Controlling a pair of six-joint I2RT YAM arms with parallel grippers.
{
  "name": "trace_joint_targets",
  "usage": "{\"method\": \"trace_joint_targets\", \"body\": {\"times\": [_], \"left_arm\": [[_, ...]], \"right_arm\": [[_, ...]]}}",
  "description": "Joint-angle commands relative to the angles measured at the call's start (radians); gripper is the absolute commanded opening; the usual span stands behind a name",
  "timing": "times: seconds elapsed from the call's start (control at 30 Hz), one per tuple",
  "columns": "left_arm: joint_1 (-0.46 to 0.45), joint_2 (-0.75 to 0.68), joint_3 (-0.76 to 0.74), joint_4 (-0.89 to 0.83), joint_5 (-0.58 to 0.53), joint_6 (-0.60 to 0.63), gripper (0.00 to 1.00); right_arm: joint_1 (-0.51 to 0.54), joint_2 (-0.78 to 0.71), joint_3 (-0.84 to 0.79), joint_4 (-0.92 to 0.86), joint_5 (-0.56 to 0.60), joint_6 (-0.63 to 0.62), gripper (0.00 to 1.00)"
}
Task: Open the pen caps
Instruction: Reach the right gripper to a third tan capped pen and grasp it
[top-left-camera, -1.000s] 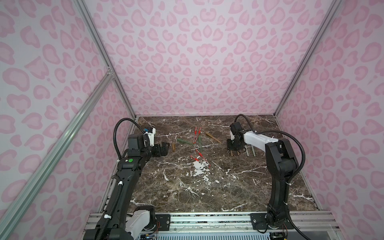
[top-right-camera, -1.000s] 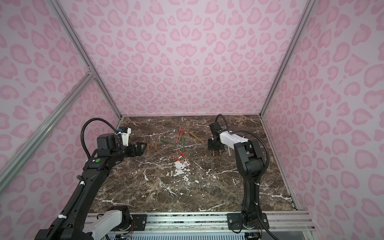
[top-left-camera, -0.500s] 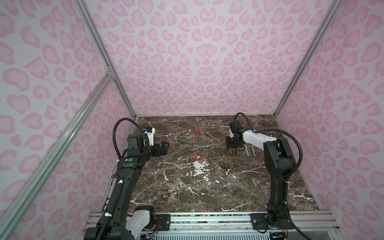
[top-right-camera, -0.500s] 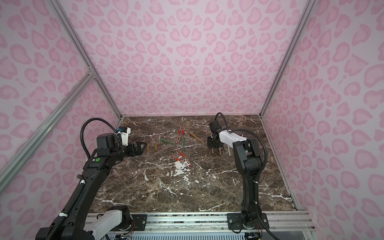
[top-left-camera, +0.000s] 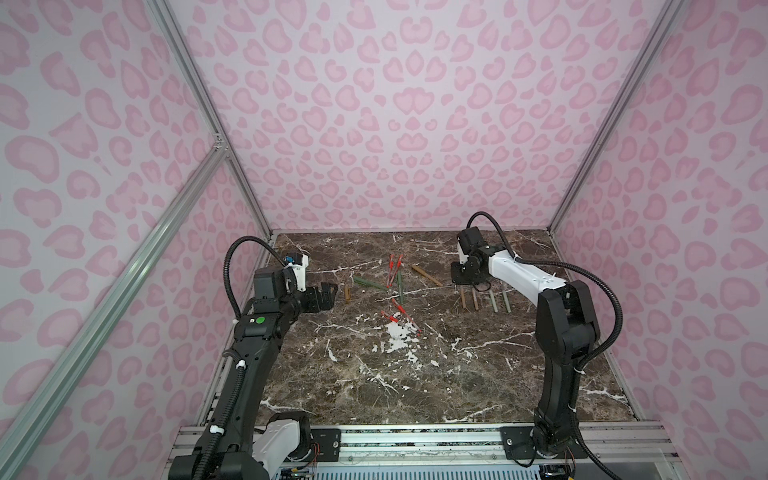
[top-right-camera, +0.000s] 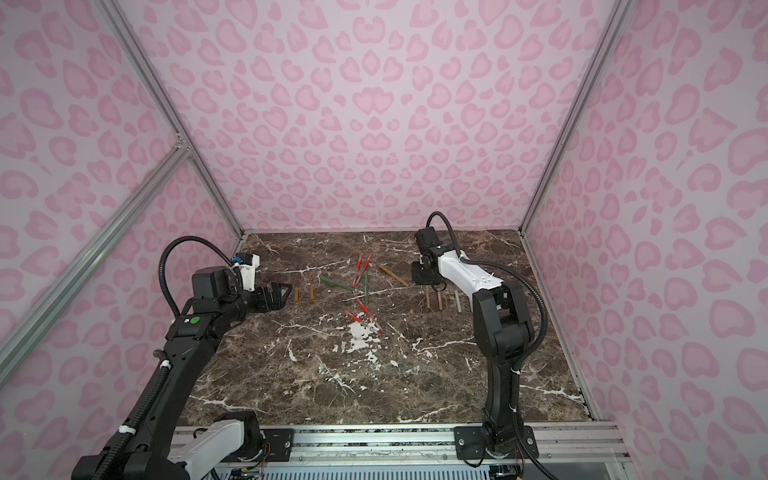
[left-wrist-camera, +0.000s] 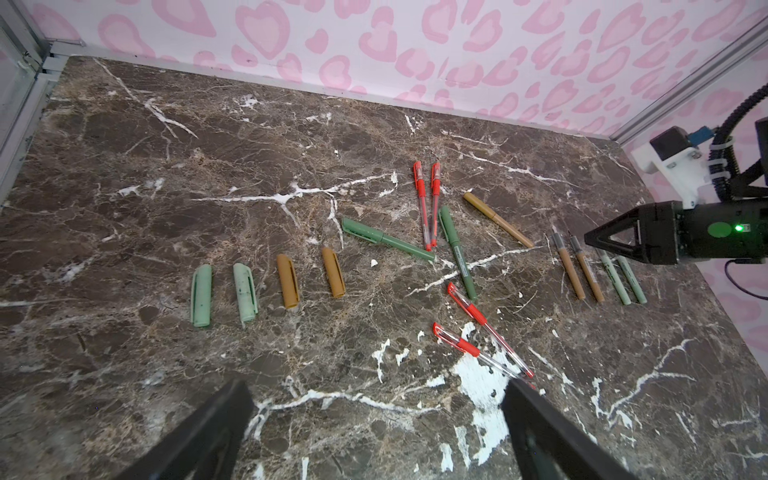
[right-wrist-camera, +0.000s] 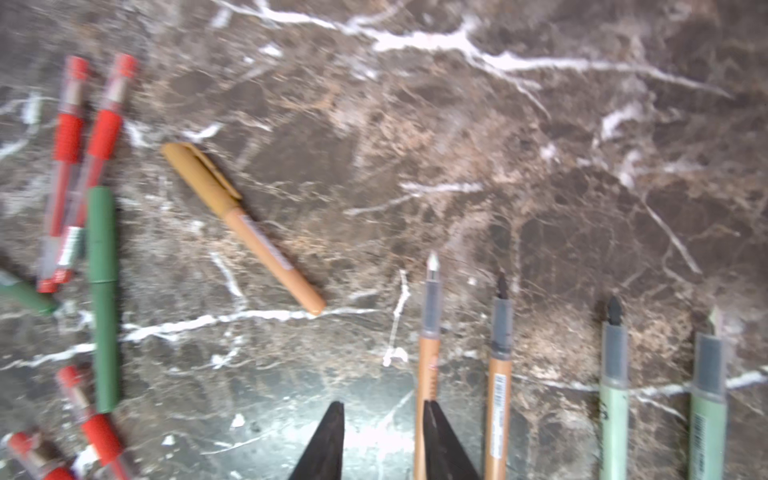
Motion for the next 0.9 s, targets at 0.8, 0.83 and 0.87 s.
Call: {"method": "trace_joint_targets", "body": {"times": [0.8, 0.83, 0.87], "left_arm": [[0.013, 0.022, 0.018, 0.011, -0.001, 0.004, 0.98], [0.013, 0.02, 0.019, 0.012, -0.003, 0.004, 0.98], [0.014, 0.017, 0.016, 0.018, 0.001, 0.003, 0.98]], "right_arm": [[0.073, 0.539, 0.725, -0.338, -0.106, -0.159, 0.45], [0.073, 0.545, 0.724, -0.334, -0.106, -0.161, 0.44], [0.073, 0.55, 0.724, -0.33, -0.109, -0.164, 0.44]]}}
